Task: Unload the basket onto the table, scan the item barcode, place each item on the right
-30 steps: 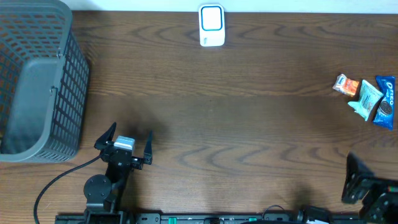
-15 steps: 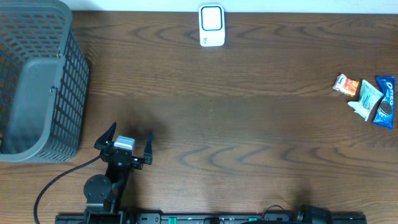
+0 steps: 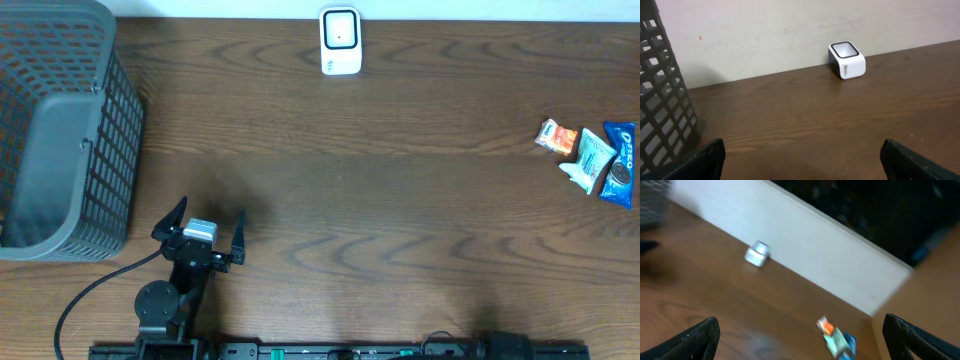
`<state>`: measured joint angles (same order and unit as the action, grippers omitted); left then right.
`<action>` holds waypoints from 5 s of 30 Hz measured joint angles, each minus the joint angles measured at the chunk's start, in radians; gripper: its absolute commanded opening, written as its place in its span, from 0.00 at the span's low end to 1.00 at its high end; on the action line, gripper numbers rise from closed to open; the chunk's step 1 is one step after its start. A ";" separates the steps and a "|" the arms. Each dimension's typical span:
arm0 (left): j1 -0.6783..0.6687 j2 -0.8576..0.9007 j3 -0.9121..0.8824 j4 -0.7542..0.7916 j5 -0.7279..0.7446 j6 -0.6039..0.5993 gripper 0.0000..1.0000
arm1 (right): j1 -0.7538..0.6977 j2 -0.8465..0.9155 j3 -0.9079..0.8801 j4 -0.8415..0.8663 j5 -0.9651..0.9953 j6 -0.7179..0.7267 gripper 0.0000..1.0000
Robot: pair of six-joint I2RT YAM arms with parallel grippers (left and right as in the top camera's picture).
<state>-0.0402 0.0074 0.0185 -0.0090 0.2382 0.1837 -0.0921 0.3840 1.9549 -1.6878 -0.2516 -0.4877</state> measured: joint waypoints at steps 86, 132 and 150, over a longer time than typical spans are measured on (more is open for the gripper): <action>0.000 0.000 0.000 -0.001 0.000 0.000 0.98 | 0.111 -0.372 -1.948 1.630 0.103 0.249 0.99; -0.001 0.000 0.003 -0.026 -0.196 -0.240 0.98 | 0.111 -0.372 -1.948 1.630 0.103 0.249 0.99; -0.001 0.000 0.003 -0.026 -0.196 -0.240 0.98 | 0.111 -0.372 -1.948 1.630 0.103 0.249 0.99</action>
<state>-0.0414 0.0078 0.0216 -0.0345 0.0418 -0.0559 0.0185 0.0124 0.0067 -0.0578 -0.1482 -0.2386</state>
